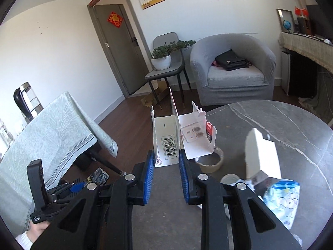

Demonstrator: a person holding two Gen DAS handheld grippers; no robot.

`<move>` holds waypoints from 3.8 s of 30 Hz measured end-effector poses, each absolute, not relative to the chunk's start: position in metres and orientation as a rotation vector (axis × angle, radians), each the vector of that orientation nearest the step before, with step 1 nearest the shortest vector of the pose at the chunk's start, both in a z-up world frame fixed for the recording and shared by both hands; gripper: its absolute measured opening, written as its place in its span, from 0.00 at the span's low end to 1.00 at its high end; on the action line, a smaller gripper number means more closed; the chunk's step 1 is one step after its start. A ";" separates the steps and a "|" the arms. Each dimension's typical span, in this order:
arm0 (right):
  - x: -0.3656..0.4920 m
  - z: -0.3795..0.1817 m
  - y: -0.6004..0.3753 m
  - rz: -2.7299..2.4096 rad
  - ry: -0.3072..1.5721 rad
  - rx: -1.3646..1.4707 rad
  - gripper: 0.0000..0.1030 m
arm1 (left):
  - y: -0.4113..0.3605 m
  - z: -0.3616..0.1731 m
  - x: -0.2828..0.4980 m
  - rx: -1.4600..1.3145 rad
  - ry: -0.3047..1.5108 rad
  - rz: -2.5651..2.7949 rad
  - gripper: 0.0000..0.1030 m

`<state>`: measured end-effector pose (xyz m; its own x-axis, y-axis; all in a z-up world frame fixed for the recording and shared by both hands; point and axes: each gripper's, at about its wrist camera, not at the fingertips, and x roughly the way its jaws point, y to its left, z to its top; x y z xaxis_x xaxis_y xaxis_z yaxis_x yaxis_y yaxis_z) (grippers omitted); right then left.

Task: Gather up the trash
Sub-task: 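Carry the SanDisk package with the right tool while the left tool carries the black package to the green bin, then open the right tool over the green bin while the left tool releases the black package into it, then move both tools back over the table toward the remaining trash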

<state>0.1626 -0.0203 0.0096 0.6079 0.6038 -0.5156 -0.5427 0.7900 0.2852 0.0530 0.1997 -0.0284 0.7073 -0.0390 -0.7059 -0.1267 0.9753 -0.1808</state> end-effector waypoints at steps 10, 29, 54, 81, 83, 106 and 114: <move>0.143 -0.015 0.070 0.794 0.719 -0.029 0.23 | 0.244 -0.086 0.047 -0.225 1.019 0.091 0.51; 0.132 -0.086 0.174 0.883 0.903 -0.222 0.23 | 0.288 -0.129 0.031 -0.262 1.165 0.129 0.57; 0.122 -0.239 0.249 0.838 1.261 -0.545 0.52 | 0.318 -0.050 0.008 -0.342 0.903 0.149 0.24; 0.111 -0.071 0.199 0.905 0.823 -0.359 0.34 | 0.296 0.052 -0.030 -0.301 0.490 0.171 0.26; 0.111 -0.054 0.180 0.885 0.783 -0.337 0.34 | 0.288 0.054 -0.023 -0.318 0.489 0.143 0.27; 0.129 -0.007 -0.065 0.546 0.639 -0.156 0.34 | 0.110 0.023 0.066 -0.172 0.606 -0.074 0.50; 0.128 -0.016 -0.122 0.468 0.645 -0.107 0.56 | 0.061 0.003 0.091 -0.101 0.686 -0.150 0.58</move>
